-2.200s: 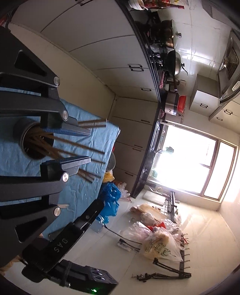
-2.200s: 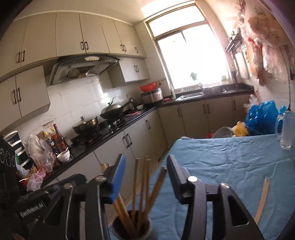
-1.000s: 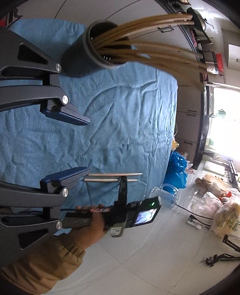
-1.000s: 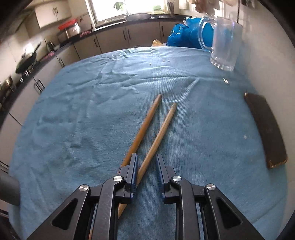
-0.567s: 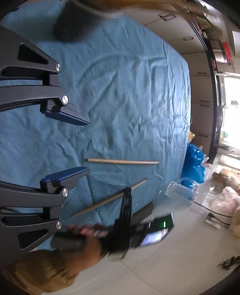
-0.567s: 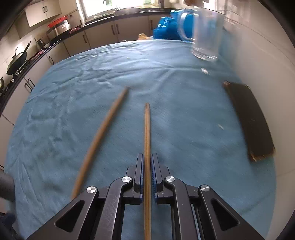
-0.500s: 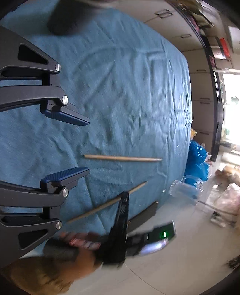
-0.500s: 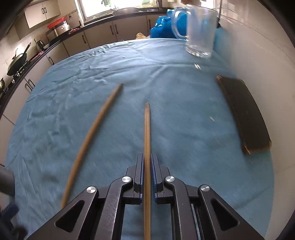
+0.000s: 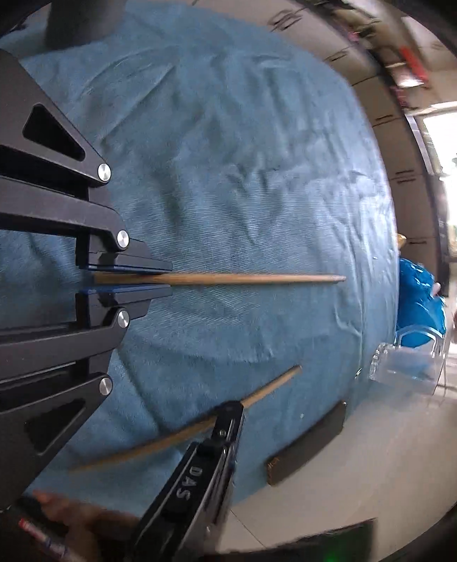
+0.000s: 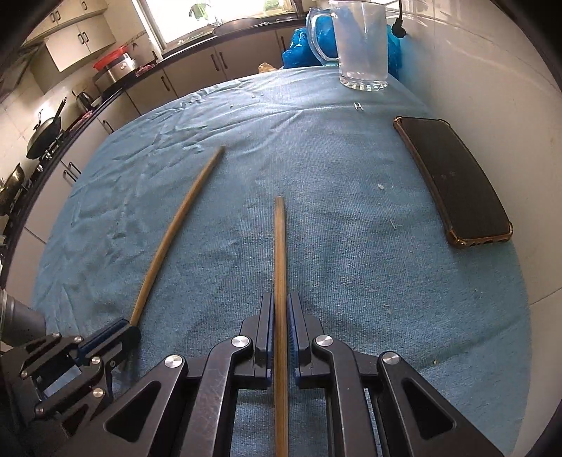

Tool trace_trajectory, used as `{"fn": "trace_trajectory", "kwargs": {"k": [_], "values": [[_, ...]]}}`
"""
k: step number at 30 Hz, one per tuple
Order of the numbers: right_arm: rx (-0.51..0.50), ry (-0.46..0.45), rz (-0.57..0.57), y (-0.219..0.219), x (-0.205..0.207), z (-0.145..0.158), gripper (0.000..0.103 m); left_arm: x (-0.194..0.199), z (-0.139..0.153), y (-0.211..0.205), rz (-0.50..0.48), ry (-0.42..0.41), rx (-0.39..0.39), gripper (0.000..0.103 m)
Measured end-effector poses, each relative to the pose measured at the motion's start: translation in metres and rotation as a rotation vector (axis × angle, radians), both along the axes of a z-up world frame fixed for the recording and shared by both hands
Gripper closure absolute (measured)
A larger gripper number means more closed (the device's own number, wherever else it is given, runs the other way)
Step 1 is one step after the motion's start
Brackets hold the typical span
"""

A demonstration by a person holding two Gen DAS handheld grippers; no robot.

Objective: Organize utensils
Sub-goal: 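Close the left tool on one chopstick while the right tool grasps the other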

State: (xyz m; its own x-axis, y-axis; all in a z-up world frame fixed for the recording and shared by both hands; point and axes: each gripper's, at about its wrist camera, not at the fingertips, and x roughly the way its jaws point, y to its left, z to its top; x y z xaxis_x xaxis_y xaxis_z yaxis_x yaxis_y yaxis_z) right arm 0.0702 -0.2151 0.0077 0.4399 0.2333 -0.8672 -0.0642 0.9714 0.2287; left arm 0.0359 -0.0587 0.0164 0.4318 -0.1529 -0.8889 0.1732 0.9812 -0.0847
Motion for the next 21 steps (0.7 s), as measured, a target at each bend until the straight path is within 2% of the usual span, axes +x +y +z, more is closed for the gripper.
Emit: {"fn": "trace_trajectory", "kwargs": {"k": [3,8,11,15,16,17,19,21], "values": [[0.016,0.004,0.000,-0.003,-0.001,-0.001,0.095,-0.013,0.000,0.015,0.020,0.058,-0.072,0.098],[0.080,0.068,0.020,-0.014,-0.011,-0.002,0.095,-0.064,-0.001,0.047,0.013,0.197,-0.216,0.097],[0.091,0.105,0.063,-0.018,-0.027,-0.002,0.095,-0.088,0.007,0.054,-0.016,0.228,-0.235,0.097],[0.095,0.166,0.103,-0.022,-0.043,-0.002,0.094,-0.101,0.027,0.054,-0.057,0.178,-0.230,0.096],[0.096,0.179,0.107,-0.022,-0.046,-0.002,0.093,-0.101,0.033,0.052,-0.064,0.154,-0.225,0.092],[0.098,0.188,0.106,-0.023,-0.046,-0.002,0.092,-0.098,0.038,0.049,-0.067,0.131,-0.215,0.081],[0.096,0.204,0.097,-0.024,-0.045,-0.001,0.089,-0.091,0.041,0.044,-0.057,0.101,-0.184,0.069],[0.078,0.210,0.096,-0.020,-0.042,0.000,0.082,-0.079,0.040,0.037,-0.058,0.079,-0.156,0.069]]}}
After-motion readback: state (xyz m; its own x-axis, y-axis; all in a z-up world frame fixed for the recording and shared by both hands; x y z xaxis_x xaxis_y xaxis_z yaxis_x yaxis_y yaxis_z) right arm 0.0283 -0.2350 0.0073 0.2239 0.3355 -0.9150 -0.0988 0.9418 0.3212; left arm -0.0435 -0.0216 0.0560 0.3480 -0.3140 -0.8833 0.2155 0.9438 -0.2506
